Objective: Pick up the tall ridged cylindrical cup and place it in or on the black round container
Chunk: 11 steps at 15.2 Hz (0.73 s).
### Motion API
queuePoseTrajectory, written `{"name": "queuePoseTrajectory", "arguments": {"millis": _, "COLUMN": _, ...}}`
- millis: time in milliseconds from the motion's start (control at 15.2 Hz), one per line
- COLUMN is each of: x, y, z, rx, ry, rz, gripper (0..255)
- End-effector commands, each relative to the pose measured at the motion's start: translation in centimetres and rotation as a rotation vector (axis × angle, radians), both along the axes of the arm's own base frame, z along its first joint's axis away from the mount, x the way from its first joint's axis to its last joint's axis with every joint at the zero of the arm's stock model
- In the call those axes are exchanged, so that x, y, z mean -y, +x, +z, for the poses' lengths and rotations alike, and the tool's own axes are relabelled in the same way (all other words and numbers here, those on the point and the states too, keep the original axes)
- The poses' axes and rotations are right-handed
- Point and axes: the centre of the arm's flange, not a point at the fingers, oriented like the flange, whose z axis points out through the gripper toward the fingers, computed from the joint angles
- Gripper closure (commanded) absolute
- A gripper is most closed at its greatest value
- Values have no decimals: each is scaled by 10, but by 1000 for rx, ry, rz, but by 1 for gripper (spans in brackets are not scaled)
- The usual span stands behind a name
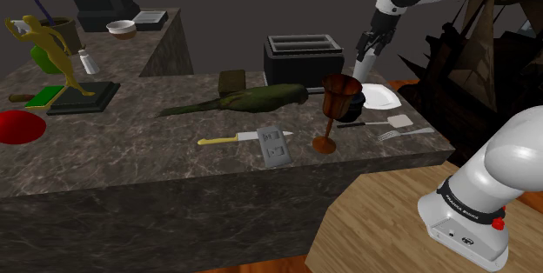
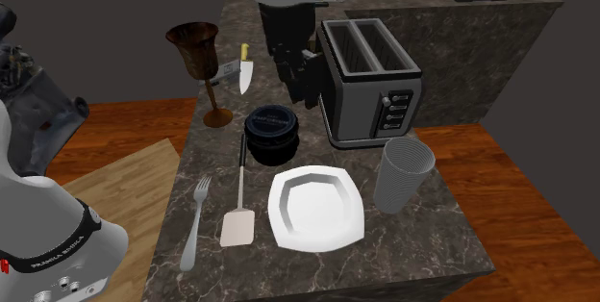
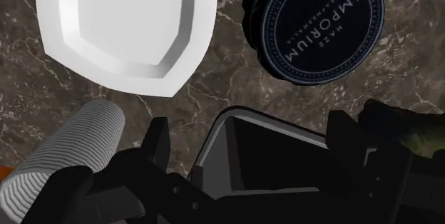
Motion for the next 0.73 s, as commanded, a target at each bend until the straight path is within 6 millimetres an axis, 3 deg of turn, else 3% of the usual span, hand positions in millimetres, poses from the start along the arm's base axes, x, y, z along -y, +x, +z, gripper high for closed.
{"name": "queuePoseTrajectory", "arguments": {"millis": 0, "x": 20, "y": 13, "z": -8, "rx": 9, "ry": -18, "rz": -12, "gripper": 0}}
{"name": "queuePoseTrajectory", "arguments": {"millis": 660, "x": 114, "y": 74, "z": -47, "rx": 50, "ry": -99, "rz": -74, "gripper": 0}}
